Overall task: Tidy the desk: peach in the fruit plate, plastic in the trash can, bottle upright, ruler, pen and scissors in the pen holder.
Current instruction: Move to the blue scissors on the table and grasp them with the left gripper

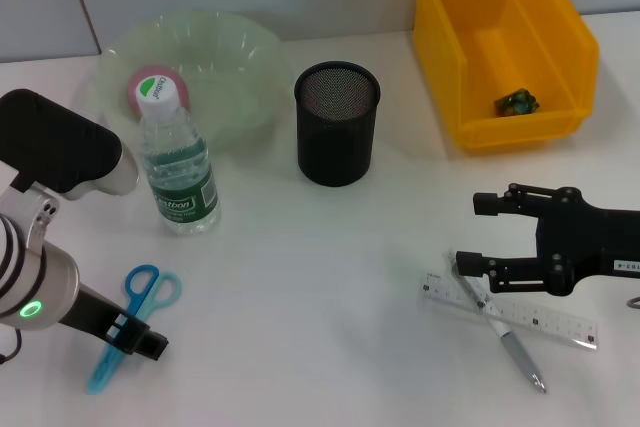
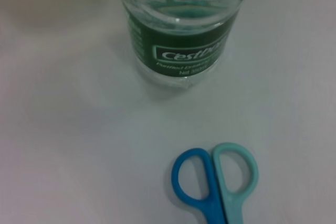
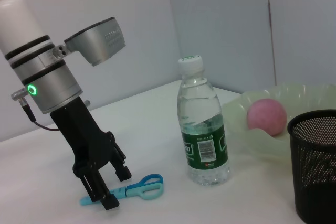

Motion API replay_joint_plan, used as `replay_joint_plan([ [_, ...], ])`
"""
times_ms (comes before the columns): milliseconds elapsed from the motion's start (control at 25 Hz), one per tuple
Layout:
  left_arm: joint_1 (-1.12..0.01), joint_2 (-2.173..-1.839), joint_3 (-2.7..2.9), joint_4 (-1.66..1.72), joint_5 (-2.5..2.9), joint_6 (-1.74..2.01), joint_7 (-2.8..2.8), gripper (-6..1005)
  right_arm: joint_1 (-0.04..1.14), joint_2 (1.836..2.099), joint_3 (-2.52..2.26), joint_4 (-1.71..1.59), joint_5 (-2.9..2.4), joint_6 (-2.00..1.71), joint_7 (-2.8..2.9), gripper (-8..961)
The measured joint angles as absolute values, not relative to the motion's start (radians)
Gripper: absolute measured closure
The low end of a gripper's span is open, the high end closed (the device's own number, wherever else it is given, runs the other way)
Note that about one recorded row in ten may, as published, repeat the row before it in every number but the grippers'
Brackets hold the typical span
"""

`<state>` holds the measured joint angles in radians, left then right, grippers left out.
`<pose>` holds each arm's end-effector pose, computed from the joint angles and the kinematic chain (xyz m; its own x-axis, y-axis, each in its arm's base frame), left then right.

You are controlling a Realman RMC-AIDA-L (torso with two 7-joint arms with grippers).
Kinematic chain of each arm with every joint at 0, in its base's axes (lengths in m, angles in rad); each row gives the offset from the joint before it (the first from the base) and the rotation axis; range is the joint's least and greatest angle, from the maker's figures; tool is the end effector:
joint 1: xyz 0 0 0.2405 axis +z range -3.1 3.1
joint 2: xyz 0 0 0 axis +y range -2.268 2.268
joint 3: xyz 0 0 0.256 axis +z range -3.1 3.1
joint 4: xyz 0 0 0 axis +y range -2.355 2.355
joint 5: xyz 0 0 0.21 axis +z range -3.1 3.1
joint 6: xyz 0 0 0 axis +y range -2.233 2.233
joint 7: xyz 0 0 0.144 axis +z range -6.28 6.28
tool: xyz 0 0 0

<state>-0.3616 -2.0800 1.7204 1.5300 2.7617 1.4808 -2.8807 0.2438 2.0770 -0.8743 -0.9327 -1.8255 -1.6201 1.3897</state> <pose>-0.2132 0.3019 -0.0278 0.5990 0.7644 -0.2383 0.5425 -0.6064 -0.5814 0.2893 0.2757 0.0296 0.8154 -0.2904 -0.5009 -0.4419 -0.8711 -0.2144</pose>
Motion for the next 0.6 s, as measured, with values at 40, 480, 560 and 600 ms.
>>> replay_joint_plan([
  [40, -0.362, -2.080, 1.720, 1.530, 2.762, 1.481, -2.881, 233, 0.244, 2.077, -0.874, -0.933, -1.826, -1.621, 1.390, 120],
  [480, -0.379, -2.080, 1.727, 1.513, 2.757, 1.480, -2.881, 235, 0.241, 2.075, -0.873, -0.933, -1.826, -1.621, 1.390, 120],
  [560, -0.379, -2.080, 1.727, 1.513, 2.757, 1.480, -2.881, 236, 0.241, 2.075, -0.873, -0.933, -1.826, -1.621, 1.390, 120],
  [600, -0.380, -2.080, 1.727, 1.512, 2.756, 1.480, -2.881, 236, 0.241, 2.075, -0.873, -0.933, -1.826, -1.621, 1.390, 120],
])
